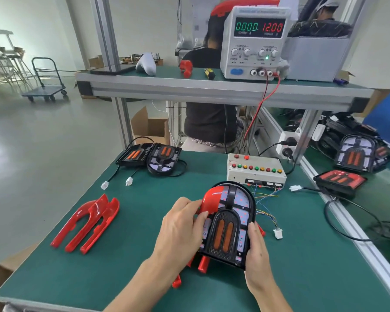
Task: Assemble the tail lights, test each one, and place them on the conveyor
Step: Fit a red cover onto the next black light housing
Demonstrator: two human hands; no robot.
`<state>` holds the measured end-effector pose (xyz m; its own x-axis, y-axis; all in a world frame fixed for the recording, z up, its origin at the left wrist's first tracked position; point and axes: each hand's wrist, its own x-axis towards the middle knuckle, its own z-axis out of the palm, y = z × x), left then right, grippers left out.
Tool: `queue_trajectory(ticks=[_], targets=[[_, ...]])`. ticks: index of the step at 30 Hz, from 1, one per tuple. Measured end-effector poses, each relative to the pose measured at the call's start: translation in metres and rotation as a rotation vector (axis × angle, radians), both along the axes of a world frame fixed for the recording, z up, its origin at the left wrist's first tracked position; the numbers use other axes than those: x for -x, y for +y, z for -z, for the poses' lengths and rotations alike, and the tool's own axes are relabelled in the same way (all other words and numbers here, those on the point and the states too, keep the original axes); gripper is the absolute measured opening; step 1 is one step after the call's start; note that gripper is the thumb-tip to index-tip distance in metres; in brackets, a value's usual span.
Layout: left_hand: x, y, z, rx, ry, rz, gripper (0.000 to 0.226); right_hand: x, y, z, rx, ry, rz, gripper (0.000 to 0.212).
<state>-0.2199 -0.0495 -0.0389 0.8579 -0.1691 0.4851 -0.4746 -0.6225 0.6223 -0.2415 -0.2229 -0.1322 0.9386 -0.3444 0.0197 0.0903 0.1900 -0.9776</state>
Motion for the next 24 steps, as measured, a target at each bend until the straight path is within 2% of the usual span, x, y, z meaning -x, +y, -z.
queue_trajectory(ticks=[2,5,15,24], targets=[[0.000,0.000,-0.001,0.002,-0.012,-0.010,0.016,-0.001,0.000,0.001,0.007,-0.015,0.003,0.065],[0.001,-0.001,-0.001,-0.022,-0.019,-0.017,0.014,-0.002,-0.001,0.001,0.007,-0.042,0.002,0.074],[-0.001,-0.010,-0.004,0.022,-0.030,-0.022,0.015,-0.002,0.000,-0.001,0.073,-0.077,-0.016,0.036],[0.001,-0.012,0.004,-0.110,-0.044,-0.079,0.022,0.000,0.002,-0.007,0.079,-0.098,-0.064,0.037]])
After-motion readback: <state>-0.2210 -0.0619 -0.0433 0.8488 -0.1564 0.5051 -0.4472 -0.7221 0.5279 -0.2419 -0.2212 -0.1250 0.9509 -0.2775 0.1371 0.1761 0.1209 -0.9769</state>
